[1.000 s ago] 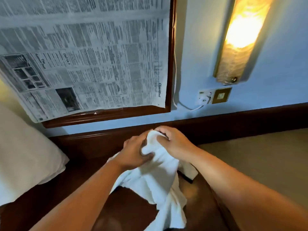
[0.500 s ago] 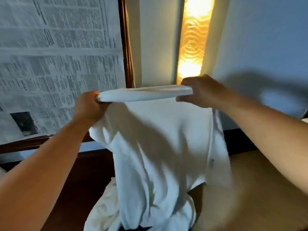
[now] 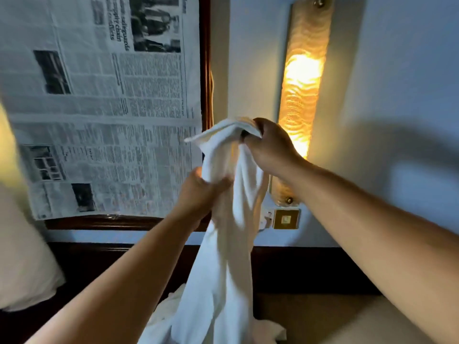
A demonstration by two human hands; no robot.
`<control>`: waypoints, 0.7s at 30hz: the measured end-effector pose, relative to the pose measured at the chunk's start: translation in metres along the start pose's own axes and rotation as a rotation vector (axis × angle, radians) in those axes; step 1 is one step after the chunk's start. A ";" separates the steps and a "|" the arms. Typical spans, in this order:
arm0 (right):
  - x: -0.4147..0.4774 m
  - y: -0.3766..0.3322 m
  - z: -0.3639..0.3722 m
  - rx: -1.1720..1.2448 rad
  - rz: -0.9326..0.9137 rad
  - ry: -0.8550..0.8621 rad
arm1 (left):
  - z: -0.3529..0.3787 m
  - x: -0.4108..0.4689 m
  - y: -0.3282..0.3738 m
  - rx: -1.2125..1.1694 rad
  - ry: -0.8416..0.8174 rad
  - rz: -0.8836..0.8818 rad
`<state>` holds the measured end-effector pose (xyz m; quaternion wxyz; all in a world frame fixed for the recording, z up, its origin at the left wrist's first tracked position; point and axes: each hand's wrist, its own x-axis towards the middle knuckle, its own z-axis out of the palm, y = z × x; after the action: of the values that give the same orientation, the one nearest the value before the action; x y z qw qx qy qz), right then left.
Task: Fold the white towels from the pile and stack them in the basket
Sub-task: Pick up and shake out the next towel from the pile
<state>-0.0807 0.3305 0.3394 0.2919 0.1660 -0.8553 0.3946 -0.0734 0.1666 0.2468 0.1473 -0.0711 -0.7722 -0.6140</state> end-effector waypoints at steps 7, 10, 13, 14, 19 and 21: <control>0.018 0.019 -0.036 -0.015 0.095 0.076 | -0.032 0.013 -0.020 0.184 0.305 -0.060; 0.013 0.038 -0.042 -0.341 0.230 -0.247 | -0.054 0.026 0.023 0.223 0.394 0.087; -0.001 0.033 -0.039 -0.435 0.266 -0.484 | -0.055 0.030 0.064 0.445 0.317 0.321; -0.006 0.027 -0.036 -0.348 0.196 -0.507 | -0.052 0.031 0.075 0.528 0.270 0.403; -0.024 -0.011 -0.022 -0.116 -0.050 -0.378 | -0.035 0.031 0.122 0.586 0.198 0.643; -0.014 -0.011 -0.024 -0.130 -0.084 -0.192 | -0.035 0.032 0.137 0.593 0.251 0.722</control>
<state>-0.0551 0.3423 0.3490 0.2349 0.2195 -0.8954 0.3079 -0.0586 0.1622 0.3910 0.4569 -0.2151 -0.8161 -0.2810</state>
